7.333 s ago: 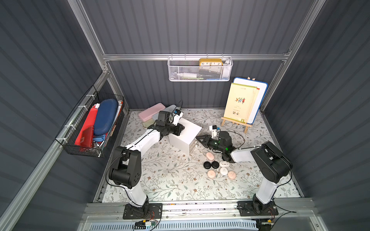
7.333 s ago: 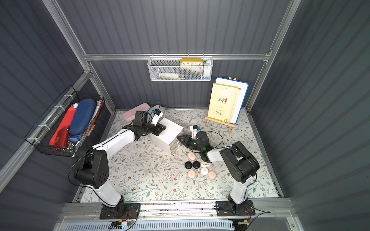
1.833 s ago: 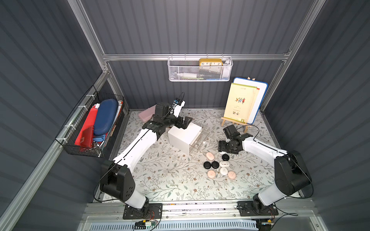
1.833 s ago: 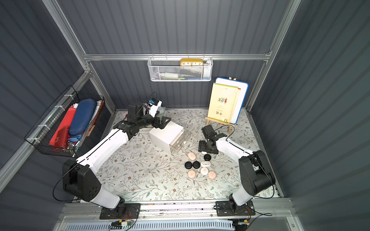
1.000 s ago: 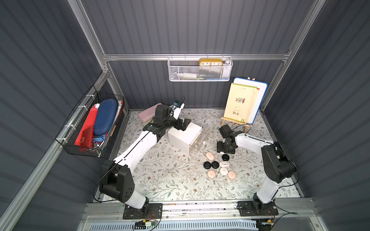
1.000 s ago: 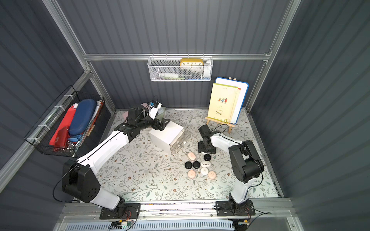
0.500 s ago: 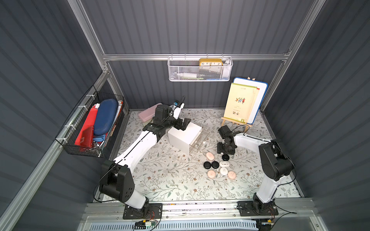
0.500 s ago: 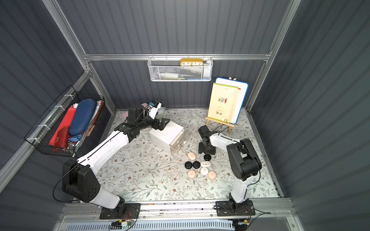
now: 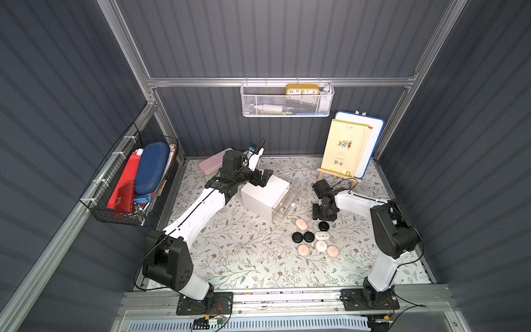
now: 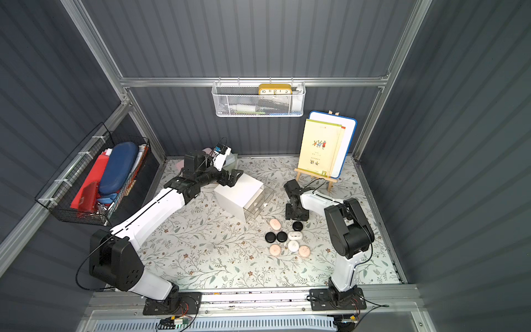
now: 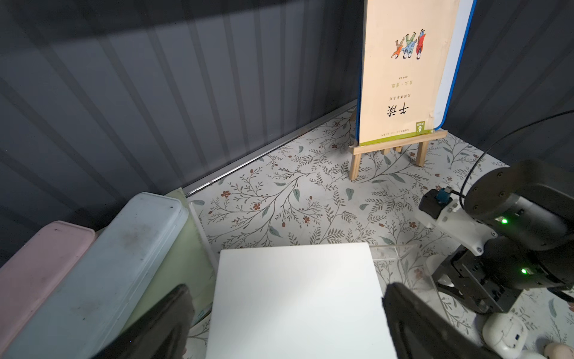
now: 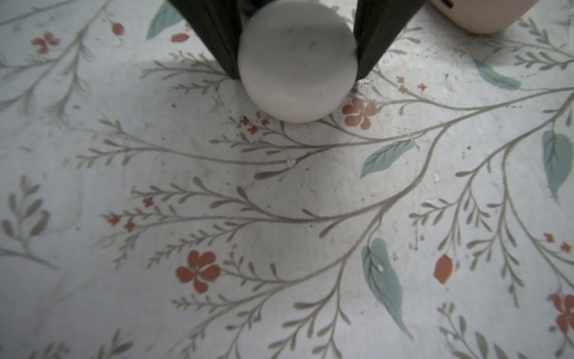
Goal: Put the bluetooth earphones in the drawer according to color
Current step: Pick up the Bluetooth earphone from the center of the board.
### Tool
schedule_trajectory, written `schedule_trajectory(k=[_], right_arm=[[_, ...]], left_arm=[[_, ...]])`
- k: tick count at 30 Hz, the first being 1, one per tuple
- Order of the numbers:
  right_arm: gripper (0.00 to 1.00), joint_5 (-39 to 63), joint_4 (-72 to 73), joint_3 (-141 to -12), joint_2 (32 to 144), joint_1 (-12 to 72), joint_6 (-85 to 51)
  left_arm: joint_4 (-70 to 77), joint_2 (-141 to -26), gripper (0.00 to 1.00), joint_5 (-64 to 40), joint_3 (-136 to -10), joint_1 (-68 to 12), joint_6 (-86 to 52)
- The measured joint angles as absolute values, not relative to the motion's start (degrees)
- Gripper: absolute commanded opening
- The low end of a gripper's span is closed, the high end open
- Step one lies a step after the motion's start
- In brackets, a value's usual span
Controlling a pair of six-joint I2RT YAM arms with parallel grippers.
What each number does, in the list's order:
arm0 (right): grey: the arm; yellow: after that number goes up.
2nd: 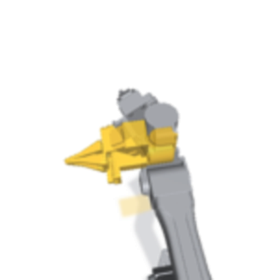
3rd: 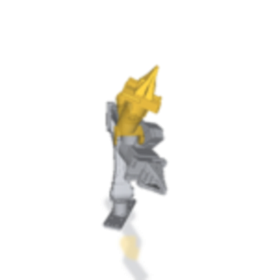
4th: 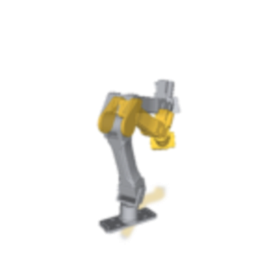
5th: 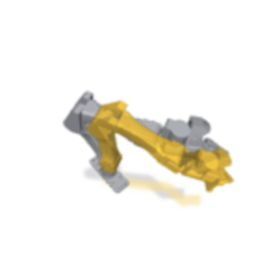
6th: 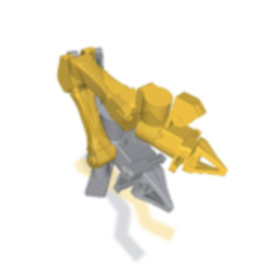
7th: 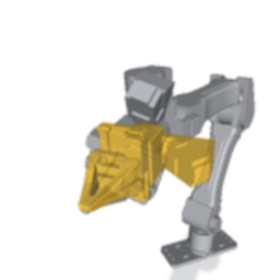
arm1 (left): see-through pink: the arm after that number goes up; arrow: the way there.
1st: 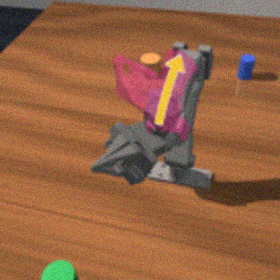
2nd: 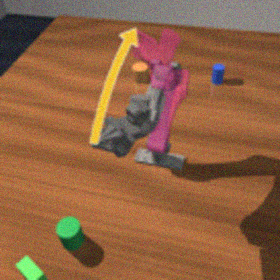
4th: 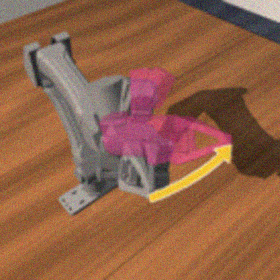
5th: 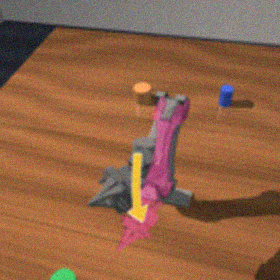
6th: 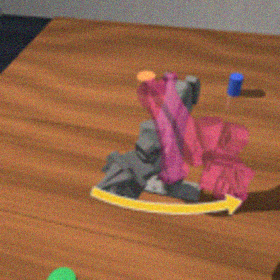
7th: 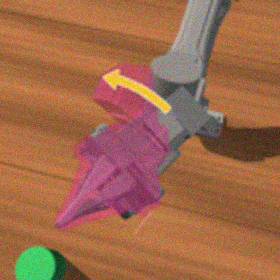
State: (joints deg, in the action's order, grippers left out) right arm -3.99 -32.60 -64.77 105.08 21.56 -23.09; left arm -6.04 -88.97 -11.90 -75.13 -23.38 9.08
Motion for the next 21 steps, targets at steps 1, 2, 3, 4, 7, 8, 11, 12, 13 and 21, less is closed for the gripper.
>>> schedule_trajectory(k=[1,2,3,4,7,8,11,12,13,21], right_arm=[[0.46,-4.01,-32.60,-64.77,105.08,21.56,-23.09],[0.45,-4.01,-32.58,-64.77,105.03,21.56,-23.09],[0.44,-4.03,-32.58,-64.75,105.03,21.56,-23.09],[0.43,-4.05,-32.53,-64.71,105.01,21.56,-23.09],[0.41,-4.19,-32.25,-64.47,104.79,21.56,-23.09],[0.41,-4.32,-32.16,-64.31,104.66,21.56,-23.09],[0.41,-4.64,-31.68,-63.53,103.98,21.56,-23.14],[0.40,-4.80,-31.53,-63.20,103.59,21.56,-23.16],[0.39,-4.89,-31.38,-62.89,103.18,21.56,-23.24],[0.24,-5.87,-30.79,-61.30,96.55,21.56,-23.29]], left_arm=[[-6.07,-88.97,0.99,-11.90,-75.13,-23.38,9.08],[-6.04,-88.97,0.99,-11.90,-75.13,-23.38,9.08],[-6.07,-88.97,0.99,-11.90,-75.13,-23.38,9.08],[-6.07,-88.97,0.99,-11.90,-75.13,-23.38,9.08],[-6.07,-88.97,0.99,-11.90,-75.13,-23.38,9.08],[-6.04,-88.97,0.99,-11.88,-75.13,-23.38,9.08],[-6.04,-88.97,0.99,-11.90,-75.13,-23.38,9.08],[-6.04,-88.97,0.99,-11.92,-75.13,-23.38,9.08],[-6.04,-88.97,0.99,-11.92,-75.13,-23.38,9.08],[-6.07,-88.99,0.99,-12.01,-75.16,-23.38,9.08]])
